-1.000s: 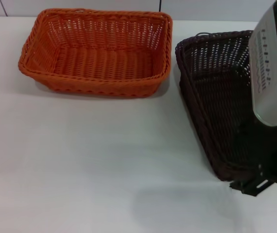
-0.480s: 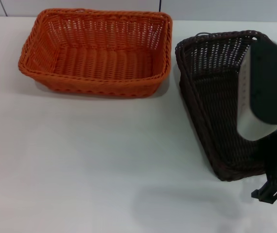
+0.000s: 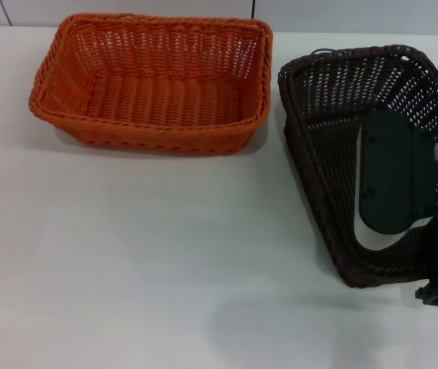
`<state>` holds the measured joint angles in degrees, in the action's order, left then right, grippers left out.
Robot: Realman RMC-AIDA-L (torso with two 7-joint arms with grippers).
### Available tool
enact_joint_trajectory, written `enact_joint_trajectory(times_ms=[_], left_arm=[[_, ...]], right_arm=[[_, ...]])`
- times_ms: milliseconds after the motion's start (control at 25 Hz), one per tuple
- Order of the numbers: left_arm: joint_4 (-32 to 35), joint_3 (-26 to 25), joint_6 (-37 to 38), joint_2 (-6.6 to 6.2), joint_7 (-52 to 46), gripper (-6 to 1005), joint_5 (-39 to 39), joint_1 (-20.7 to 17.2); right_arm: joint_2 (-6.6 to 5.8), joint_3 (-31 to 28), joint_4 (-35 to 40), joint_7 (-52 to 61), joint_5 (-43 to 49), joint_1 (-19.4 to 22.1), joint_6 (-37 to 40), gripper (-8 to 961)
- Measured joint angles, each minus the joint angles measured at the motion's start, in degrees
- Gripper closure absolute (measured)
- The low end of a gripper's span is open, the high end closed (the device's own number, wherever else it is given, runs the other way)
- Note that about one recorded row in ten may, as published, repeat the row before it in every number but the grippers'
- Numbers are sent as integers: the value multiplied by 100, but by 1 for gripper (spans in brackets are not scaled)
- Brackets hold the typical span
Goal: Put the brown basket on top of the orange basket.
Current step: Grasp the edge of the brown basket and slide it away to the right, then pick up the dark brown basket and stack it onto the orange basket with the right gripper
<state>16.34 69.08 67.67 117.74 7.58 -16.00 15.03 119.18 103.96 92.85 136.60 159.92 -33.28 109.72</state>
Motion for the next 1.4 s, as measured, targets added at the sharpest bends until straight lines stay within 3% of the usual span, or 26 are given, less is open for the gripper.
enact_joint_trajectory(times_ms=[320,640,1040,1240,1400], left_arm=[[1,0,0,-29,0,194,39,20],[1,1,0,-51,3,195,53,27],[-7,1,-57,-94,6,196,55,79],[-6,0,-77,-94,6,196,53,105],[-3,1,-156,-100,6,196,53,154]], right_arm=[[17,12,388,-23,-40,89,-299,611],[20,-264,694,115,-266,61,-326,784],[2,-695,2371,287,-419,54,237,815],[-16,-796,2508,421,-366,-200,368,813],[-23,-649,2474,174,-365,-304,-107,812]])
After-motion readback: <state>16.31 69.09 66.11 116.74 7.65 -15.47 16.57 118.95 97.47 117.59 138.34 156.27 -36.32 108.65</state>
